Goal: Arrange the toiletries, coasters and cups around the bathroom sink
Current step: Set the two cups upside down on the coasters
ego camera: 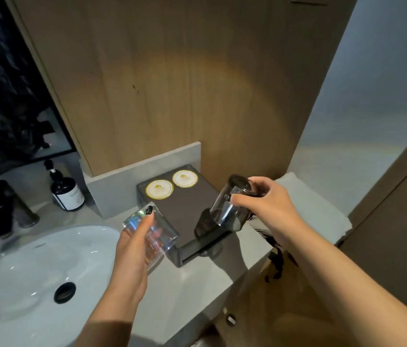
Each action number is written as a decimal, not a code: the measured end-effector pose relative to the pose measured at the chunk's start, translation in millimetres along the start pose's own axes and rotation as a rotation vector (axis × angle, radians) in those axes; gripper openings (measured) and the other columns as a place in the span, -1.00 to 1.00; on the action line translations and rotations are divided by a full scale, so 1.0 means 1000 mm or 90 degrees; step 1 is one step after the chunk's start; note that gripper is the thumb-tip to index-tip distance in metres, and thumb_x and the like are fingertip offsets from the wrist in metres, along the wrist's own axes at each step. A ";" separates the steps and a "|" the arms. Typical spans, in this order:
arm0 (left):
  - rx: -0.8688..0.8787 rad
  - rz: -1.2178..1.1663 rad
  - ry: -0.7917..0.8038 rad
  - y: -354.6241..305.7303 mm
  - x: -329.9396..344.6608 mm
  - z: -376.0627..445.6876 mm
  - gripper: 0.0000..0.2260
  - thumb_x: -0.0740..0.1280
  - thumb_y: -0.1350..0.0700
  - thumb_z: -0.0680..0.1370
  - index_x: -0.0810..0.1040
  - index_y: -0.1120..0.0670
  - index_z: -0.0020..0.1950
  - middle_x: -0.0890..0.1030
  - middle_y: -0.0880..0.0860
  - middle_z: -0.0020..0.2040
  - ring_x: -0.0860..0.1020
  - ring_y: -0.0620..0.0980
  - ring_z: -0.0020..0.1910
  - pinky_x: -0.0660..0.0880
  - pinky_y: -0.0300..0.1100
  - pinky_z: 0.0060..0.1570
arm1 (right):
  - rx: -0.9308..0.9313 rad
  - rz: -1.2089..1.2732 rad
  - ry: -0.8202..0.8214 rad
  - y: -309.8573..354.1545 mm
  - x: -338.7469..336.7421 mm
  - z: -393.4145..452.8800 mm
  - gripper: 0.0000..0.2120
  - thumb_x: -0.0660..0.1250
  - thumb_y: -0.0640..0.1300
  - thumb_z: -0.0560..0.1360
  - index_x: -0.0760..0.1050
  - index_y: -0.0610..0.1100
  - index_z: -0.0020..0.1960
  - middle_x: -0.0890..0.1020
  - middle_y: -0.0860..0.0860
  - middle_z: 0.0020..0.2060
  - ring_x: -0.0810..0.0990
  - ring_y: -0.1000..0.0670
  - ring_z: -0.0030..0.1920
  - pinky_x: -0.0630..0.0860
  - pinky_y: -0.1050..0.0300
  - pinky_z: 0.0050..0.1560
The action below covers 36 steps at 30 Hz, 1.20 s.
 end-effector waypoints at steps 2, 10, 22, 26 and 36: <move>0.005 -0.005 -0.024 -0.003 -0.004 0.008 -0.60 0.41 -0.04 0.45 0.54 0.06 0.26 0.64 0.10 0.15 0.60 0.08 0.15 0.48 0.09 0.22 | -0.013 -0.022 0.034 0.007 0.014 0.023 -0.59 0.57 -0.15 0.17 0.58 -0.05 -0.01 0.65 0.06 -0.13 0.64 0.04 -0.07 0.60 0.08 -0.02; 0.015 -0.039 -0.172 -0.006 0.000 0.039 -0.88 0.35 0.04 0.54 0.57 0.03 0.03 0.67 0.06 -0.07 0.63 0.04 -0.09 0.54 -0.08 -0.08 | -0.080 -0.102 0.191 0.025 0.074 0.105 -0.62 0.58 -0.09 0.15 0.60 0.01 -0.06 0.68 0.10 -0.13 0.64 0.08 -0.07 0.59 0.14 -0.06; 0.026 -0.055 -0.235 0.000 0.013 0.045 -0.47 0.36 -0.15 0.34 0.46 0.06 0.24 0.63 0.11 0.07 0.65 0.10 -0.02 0.52 -0.12 -0.22 | -0.177 -0.210 0.339 0.046 0.156 0.164 -0.62 0.58 -0.06 0.16 0.61 -0.02 -0.04 0.68 0.10 -0.13 0.61 0.09 -0.06 0.57 0.08 0.03; 0.037 -0.036 -0.246 -0.005 -0.001 0.042 -0.45 0.35 -0.16 0.31 0.48 0.06 0.23 0.64 0.11 0.08 0.63 0.11 0.03 0.52 -0.08 -0.15 | -0.164 -0.212 0.324 0.038 0.182 0.169 -0.59 0.59 -0.02 0.14 0.60 -0.02 -0.05 0.68 0.07 -0.12 0.61 0.04 -0.05 0.57 0.03 0.05; 0.042 -0.067 -0.292 -0.001 -0.034 0.034 -0.58 0.37 -0.08 0.43 0.52 0.05 0.23 0.66 0.09 0.09 0.62 0.09 0.11 0.52 -0.07 -0.14 | -0.185 -0.274 0.321 0.013 0.227 0.164 -0.49 0.44 0.14 -0.03 0.57 -0.01 -0.12 0.64 0.03 -0.14 0.58 -0.03 -0.06 0.58 0.00 -0.04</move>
Point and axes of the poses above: each hand's wrist, its own z-axis towards the middle knuckle, its own x-axis out of the palm, y = z × x, the point moved 9 cm from there along z, towards the middle knuckle
